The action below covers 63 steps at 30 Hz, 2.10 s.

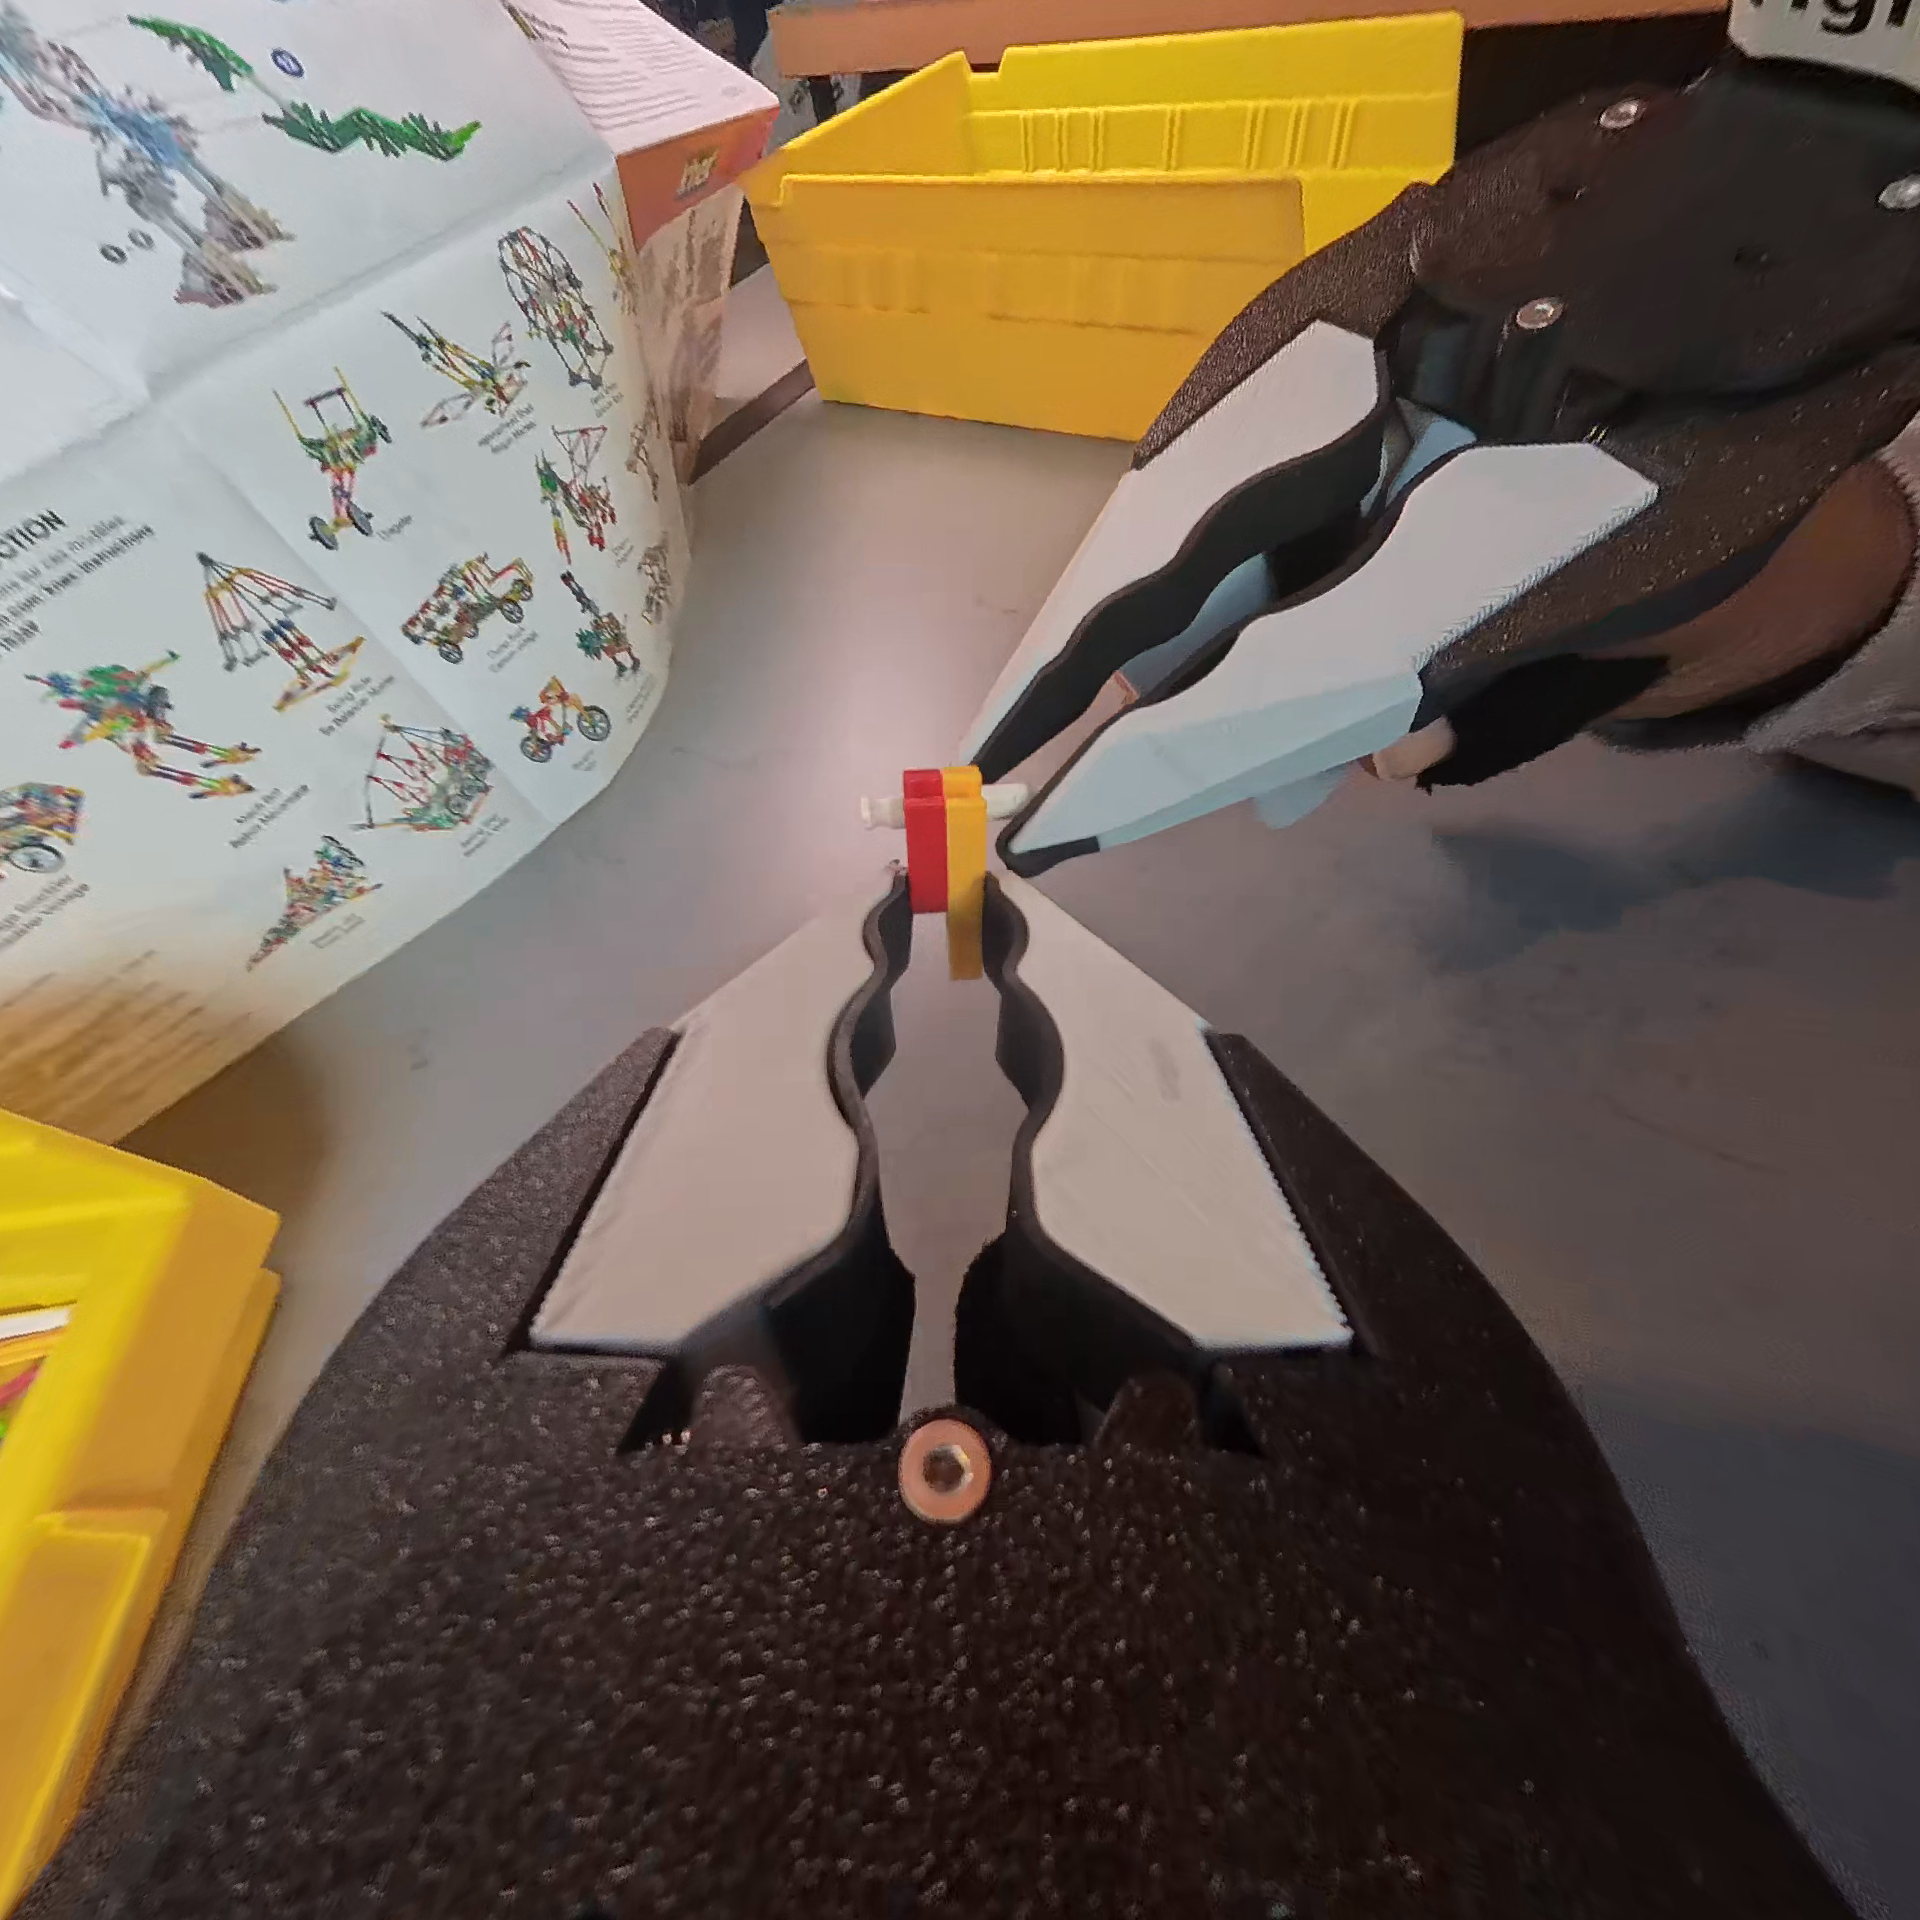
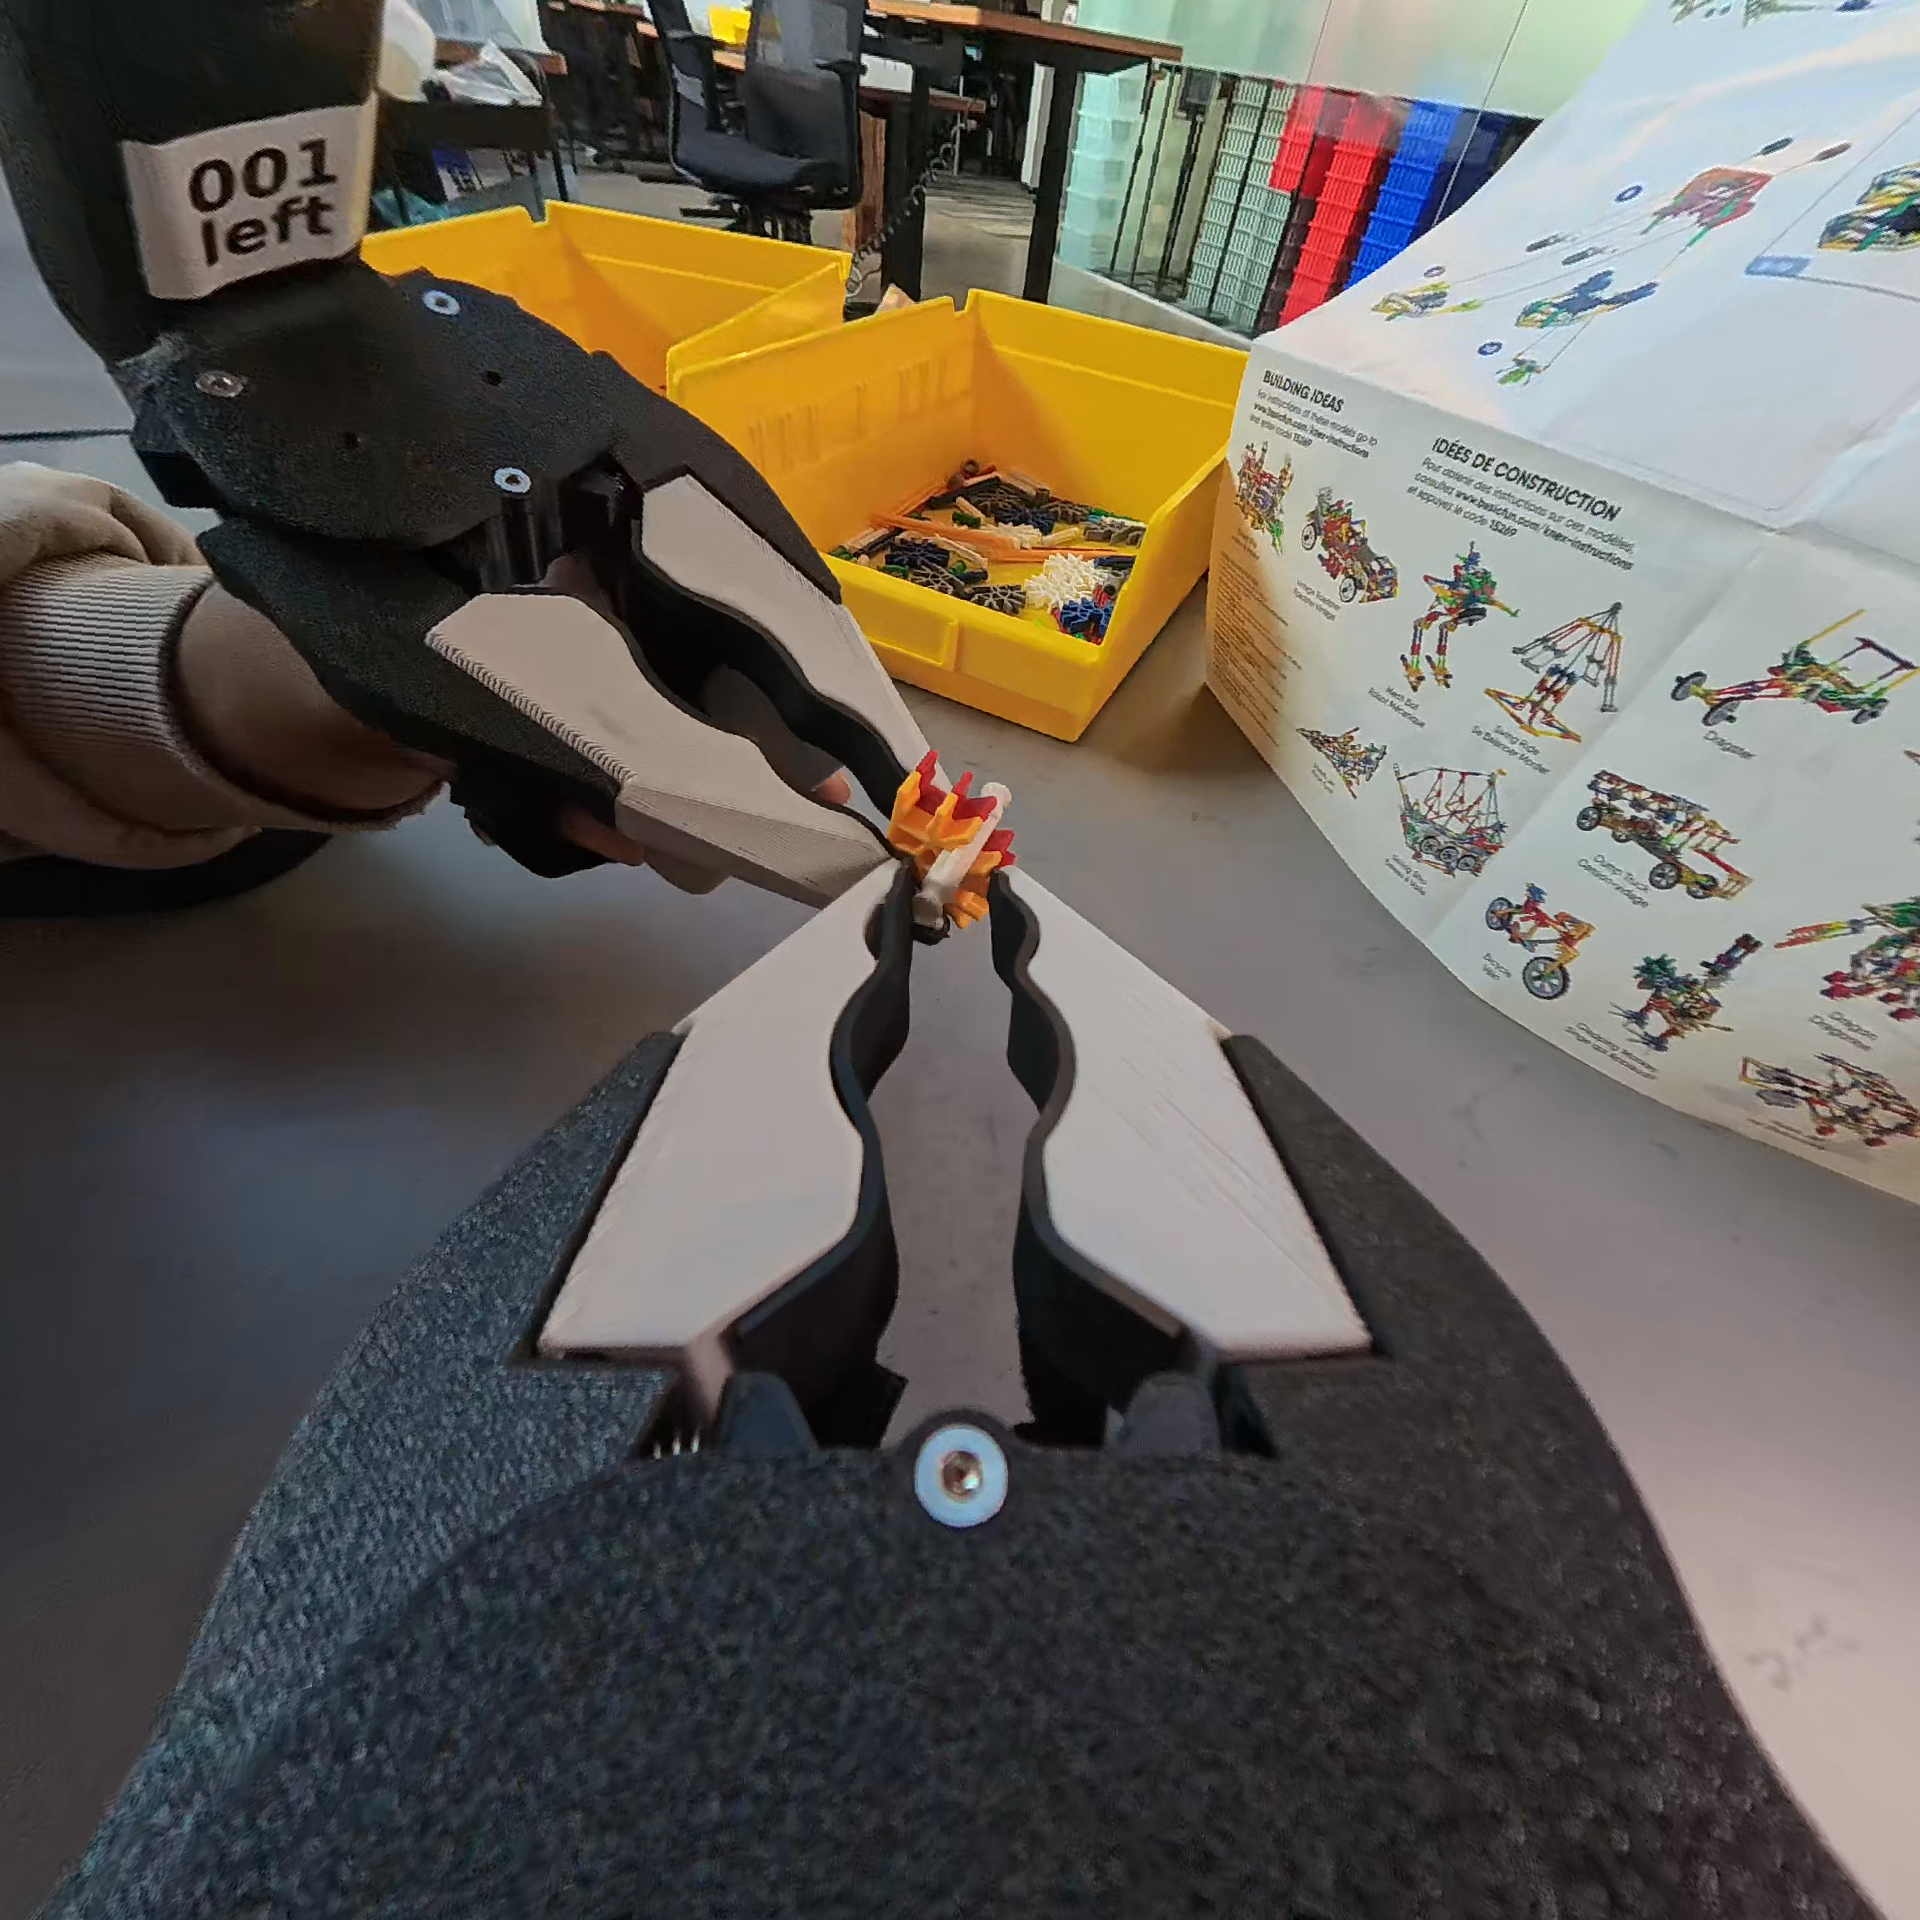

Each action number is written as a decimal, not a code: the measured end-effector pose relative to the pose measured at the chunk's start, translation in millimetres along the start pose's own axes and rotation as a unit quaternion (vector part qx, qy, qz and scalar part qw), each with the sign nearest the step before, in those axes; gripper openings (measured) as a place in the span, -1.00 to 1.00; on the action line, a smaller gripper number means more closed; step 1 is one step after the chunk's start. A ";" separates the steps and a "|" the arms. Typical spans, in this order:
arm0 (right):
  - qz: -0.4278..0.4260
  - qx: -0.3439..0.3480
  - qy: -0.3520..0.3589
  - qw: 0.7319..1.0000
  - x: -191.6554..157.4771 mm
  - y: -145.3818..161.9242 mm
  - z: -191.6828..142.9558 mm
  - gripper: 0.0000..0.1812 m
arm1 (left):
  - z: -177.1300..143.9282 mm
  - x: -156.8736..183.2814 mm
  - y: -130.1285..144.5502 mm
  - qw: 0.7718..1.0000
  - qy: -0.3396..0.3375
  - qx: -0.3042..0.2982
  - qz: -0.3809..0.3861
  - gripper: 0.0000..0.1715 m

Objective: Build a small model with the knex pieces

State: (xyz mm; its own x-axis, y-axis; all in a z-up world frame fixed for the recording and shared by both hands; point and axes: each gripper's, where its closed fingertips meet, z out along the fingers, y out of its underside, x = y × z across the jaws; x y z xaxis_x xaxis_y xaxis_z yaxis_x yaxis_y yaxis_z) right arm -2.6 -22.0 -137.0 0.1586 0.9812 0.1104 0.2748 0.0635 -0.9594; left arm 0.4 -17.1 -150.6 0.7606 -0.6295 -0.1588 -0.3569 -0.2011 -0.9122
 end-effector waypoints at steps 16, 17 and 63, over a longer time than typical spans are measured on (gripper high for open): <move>0.138 -0.005 -0.184 0.973 -13.5 10.3 -6.1 -0.96 | -5.6 16.1 6.0 0.996 0.093 -0.004 0.012 -0.85; 0.161 -0.001 -0.204 0.966 -14.1 10.9 -8.4 -0.96 | -5.7 17.8 4.4 0.994 0.105 0.002 -0.003 -0.85; -0.065 -0.017 -0.091 0.994 2.5 21.5 -17.4 -0.97 | -5.4 24.7 -5.9 0.932 0.264 0.075 -0.239 -0.65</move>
State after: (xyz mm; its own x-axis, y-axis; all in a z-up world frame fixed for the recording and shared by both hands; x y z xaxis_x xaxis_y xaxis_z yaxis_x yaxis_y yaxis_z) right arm 20.2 -21.4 -152.8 -0.0526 0.9821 0.1809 0.3151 0.1882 -0.9302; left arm 18.3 -35.5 -147.2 0.4263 -0.7847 0.4500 0.0634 -0.4703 -0.8802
